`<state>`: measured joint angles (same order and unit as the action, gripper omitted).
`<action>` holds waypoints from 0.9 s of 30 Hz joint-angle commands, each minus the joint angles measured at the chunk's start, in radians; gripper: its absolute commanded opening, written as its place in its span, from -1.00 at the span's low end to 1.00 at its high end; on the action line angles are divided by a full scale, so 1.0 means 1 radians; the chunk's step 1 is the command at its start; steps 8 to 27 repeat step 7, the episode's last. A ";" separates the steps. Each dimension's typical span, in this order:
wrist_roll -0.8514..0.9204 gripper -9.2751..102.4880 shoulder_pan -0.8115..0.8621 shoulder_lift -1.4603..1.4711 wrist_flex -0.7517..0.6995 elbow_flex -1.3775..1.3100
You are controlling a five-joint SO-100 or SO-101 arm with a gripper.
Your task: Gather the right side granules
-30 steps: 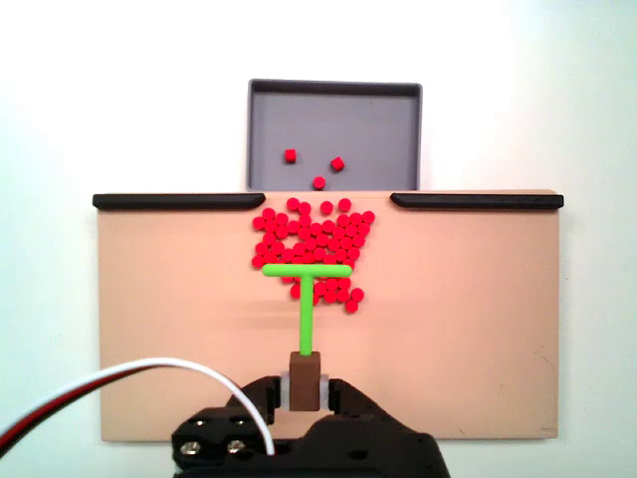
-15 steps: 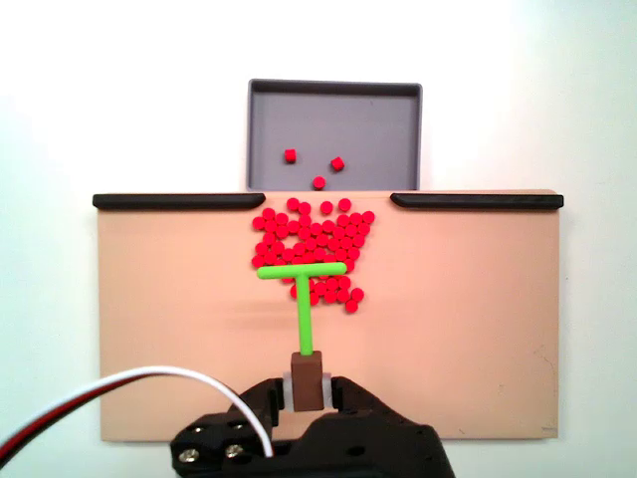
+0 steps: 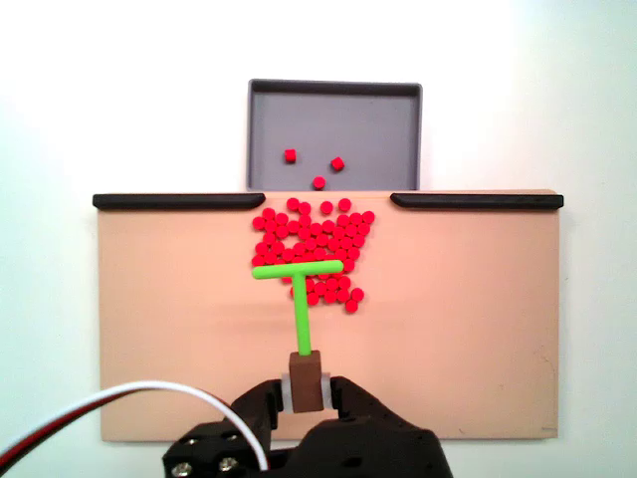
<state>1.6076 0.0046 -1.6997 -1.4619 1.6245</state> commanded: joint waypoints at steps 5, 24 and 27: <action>0.015 -0.84 -0.006 -0.002 0.000 -0.006; 0.015 -0.84 -0.003 -0.005 0.000 -0.006; 0.015 -0.84 -0.003 -0.005 0.000 -0.006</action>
